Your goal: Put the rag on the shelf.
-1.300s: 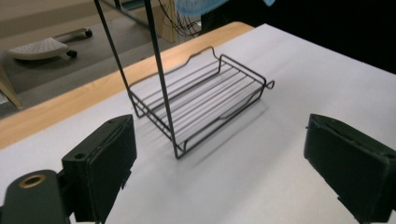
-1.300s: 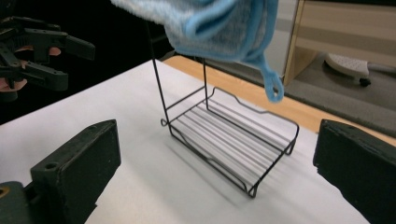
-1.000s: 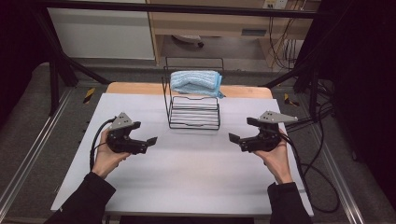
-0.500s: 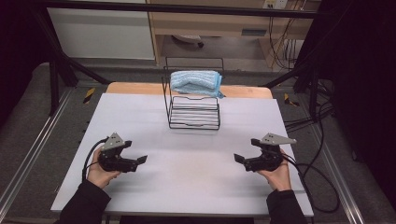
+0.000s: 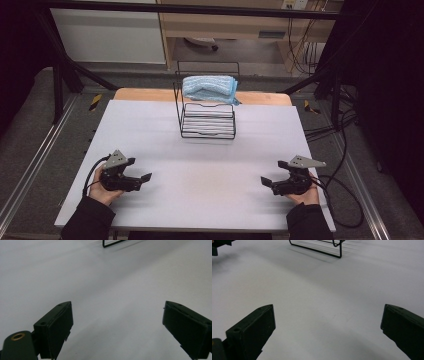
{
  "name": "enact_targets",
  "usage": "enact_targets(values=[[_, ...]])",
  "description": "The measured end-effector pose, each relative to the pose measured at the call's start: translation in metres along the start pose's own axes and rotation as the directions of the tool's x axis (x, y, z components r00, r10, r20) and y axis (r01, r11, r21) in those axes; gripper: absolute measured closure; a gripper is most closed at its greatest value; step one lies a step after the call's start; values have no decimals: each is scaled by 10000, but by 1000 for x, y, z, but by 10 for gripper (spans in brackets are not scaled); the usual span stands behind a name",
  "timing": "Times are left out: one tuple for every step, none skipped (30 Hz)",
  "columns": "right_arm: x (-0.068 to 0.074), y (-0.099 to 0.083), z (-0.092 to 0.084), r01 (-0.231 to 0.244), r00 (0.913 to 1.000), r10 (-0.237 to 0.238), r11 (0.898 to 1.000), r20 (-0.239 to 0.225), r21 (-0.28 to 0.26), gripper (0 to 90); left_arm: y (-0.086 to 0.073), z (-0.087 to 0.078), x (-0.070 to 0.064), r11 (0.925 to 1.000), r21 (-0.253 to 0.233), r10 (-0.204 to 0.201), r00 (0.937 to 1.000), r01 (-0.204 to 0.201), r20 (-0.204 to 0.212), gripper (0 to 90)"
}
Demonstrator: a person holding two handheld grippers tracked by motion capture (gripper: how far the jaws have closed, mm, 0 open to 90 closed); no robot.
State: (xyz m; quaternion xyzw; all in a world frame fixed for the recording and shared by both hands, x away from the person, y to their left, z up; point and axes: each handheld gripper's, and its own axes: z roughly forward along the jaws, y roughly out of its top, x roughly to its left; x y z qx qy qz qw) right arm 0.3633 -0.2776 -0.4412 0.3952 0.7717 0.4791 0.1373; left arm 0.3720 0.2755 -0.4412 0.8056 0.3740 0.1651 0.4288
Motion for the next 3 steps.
enact_targets(values=[[0,0,0,-24,10000,24,10000,-17,68,3,-1,0,0,10000,18,-40,10000,40,18,95],[1,-1,1,-4,10000,4,10000,-35,76,3,-1,0,0,10000,27,-74,10000,74,36,95],[1,-1,1,-8,10000,9,10000,-53,81,3,-2,0,0,10000,17,-64,10000,64,43,95]])
